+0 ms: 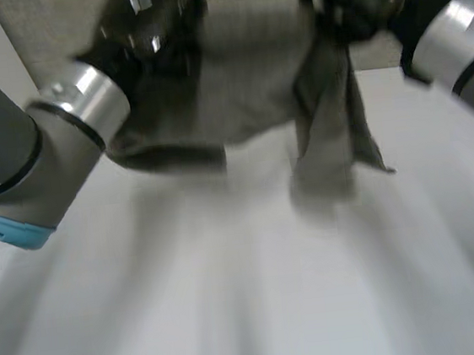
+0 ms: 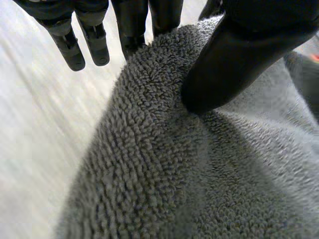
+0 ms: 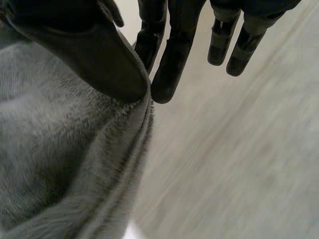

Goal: Fold the towel.

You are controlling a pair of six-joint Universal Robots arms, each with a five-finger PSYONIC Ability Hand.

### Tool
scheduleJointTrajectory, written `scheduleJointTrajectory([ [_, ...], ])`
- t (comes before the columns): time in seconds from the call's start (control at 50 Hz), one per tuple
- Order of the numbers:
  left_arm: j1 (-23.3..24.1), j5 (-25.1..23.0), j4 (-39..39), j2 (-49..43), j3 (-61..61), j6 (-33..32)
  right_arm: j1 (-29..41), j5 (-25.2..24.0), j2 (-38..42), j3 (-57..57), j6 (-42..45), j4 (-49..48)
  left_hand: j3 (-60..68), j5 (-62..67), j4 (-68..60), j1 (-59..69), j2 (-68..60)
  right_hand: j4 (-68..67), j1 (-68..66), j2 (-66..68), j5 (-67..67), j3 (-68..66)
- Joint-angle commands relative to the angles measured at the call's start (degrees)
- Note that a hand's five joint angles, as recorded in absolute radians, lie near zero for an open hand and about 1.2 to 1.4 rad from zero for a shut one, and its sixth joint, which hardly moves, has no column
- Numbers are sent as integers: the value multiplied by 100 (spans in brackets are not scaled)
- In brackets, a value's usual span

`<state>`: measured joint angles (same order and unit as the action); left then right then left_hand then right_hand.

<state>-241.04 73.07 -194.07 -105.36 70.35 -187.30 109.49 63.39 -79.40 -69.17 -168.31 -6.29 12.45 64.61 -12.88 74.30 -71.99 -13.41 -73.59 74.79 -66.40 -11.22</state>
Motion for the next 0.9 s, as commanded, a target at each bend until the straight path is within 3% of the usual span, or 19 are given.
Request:
scheduleJointTrajectory([
  [0.02,180,375,-1281,1130,1188,526,-6,-204,-576,-156,-1167,-329,-245,539,288,570,-801,341,-641,521,-360,122],
  [0.1,162,366,-1309,1176,1850,669,-41,-634,-577,-1140,-1030,-276,-245,539,288,570,-801,341,-641,521,-360,122],
  [0.16,127,357,-1177,921,2457,633,-41,-741,-515,-1433,-809,-285,-245,-283,288,-252,21,341,-641,521,-360,122],
  [0.18,66,348,-1108,695,2718,573,-41,-802,-428,-1677,-556,-302,-245,-1015,288,-985,753,341,-641,521,-360,122],
  [0.2,-22,331,-1029,458,2921,441,-41,-820,-227,-1844,-284,-276,-245,-2588,288,-2558,2326,341,-641,521,-360,122],
  [0.22,-22,331,-1028,455,2923,440,-41,-820,-225,-1846,-282,-276,-245,-2604,288,-2573,2342,341,-641,521,-360,122],
  [0.24,-118,331,-924,220,3088,275,-41,-811,62,-1933,-20,-215,-245,-4985,288,-4955,4723,341,-641,521,-360,122],
  [0.26,-180,339,-783,-17,3194,64,-33,-794,352,-1951,243,-32,-245,-6461,288,-6430,6199,341,3433,-3553,3714,122],
  [0.28,-181,339,-782,-19,3195,62,-33,-793,355,-1952,246,-30,-245,-6461,288,-6430,6199,341,3474,-3594,3755,122],
  [0.3,-233,339,-582,-211,3239,-147,-41,-767,607,-1934,498,205,-245,-6461,288,-6430,6199,341,6359,-6479,6640,122],
  [0.4,-295,339,-141,-389,3283,-464,-68,-522,882,-1881,957,848,-245,-6461,288,-6430,6199,341,6359,-6479,6640,122],
  [0.52,-453,348,-87,-135,3230,-448,-41,-12,497,-2161,801,823,-245,-6461,288,-6430,6199,341,6359,-6479,6640,122],
  [0.7,-418,348,-79,200,3256,-448,-68,85,-137,-3163,316,480,-245,-6461,288,-6430,6199,341,6359,-6479,6640,122],
  [0.9,-409,296,-88,43,2986,-492,-50,24,-67,-3647,150,427,-245,-5919,288,-5888,5657,341,6359,-6479,6640,122],
])
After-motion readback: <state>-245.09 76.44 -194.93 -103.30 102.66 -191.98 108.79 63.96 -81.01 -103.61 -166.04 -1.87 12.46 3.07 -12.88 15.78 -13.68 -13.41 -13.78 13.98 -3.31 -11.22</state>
